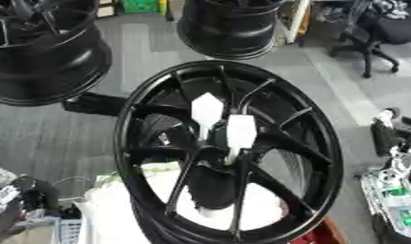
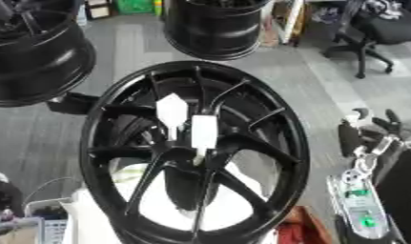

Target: Pull the pin out of the wheel hub.

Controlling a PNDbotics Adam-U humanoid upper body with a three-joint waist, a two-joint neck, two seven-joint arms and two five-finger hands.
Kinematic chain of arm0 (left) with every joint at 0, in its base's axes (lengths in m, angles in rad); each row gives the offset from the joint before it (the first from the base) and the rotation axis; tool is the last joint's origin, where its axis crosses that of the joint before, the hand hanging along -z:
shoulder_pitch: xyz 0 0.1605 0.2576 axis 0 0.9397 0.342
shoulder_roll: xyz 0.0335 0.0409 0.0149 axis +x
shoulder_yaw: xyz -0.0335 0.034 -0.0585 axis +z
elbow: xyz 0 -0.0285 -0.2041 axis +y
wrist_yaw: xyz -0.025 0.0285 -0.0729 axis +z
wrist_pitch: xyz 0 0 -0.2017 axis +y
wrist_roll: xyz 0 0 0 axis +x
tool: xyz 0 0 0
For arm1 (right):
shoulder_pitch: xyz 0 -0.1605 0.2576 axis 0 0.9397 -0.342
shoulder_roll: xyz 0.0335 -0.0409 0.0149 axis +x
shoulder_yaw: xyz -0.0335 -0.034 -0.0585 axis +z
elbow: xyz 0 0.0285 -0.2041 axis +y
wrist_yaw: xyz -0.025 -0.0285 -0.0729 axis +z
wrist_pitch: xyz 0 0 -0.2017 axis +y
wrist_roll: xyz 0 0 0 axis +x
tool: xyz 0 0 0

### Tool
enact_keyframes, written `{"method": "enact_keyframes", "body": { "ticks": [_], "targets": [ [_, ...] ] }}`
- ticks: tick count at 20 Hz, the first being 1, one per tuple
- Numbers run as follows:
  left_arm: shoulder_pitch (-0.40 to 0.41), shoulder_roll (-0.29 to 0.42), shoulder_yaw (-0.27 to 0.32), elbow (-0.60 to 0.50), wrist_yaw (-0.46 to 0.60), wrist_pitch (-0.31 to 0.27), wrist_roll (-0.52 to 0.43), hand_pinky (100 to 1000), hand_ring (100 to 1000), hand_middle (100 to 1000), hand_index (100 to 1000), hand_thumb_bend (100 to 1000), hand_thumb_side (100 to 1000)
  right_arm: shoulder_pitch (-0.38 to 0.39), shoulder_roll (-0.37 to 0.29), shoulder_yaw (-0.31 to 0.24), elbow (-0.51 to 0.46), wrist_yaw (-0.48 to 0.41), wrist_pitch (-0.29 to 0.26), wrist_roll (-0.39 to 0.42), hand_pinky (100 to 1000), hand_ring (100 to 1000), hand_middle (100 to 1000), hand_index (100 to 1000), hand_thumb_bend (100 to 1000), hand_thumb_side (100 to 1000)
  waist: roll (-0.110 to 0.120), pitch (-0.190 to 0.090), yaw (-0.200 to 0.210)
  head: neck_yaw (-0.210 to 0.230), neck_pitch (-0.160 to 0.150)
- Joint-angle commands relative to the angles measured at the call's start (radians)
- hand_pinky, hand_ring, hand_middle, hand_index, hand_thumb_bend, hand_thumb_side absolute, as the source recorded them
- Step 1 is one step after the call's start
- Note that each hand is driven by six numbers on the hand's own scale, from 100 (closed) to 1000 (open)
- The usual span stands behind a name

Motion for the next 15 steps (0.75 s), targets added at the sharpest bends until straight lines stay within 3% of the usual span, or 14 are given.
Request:
{"method": "enact_keyframes", "body": {
  "ticks": [1, 15],
  "targets": [
    [-0.012, 0.006, -0.001, -0.014, 0.003, -0.006, -0.001, 555, 488, 484, 643, 100, 1000, -0.008, -0.012, 0.006, -0.006, -0.001, -0.013, 0.000, 549, 563, 684, 871, 100, 378, 0.004, -0.007, -0.003, -0.003, -0.003],
    [-0.010, 0.006, -0.002, -0.013, 0.006, -0.009, -0.001, 556, 490, 485, 643, 100, 1000, -0.008, -0.007, -0.006, 0.011, -0.009, -0.014, 0.000, 549, 562, 674, 865, 100, 405, 0.009, -0.010, -0.009, -0.001, -0.003]
  ]
}}
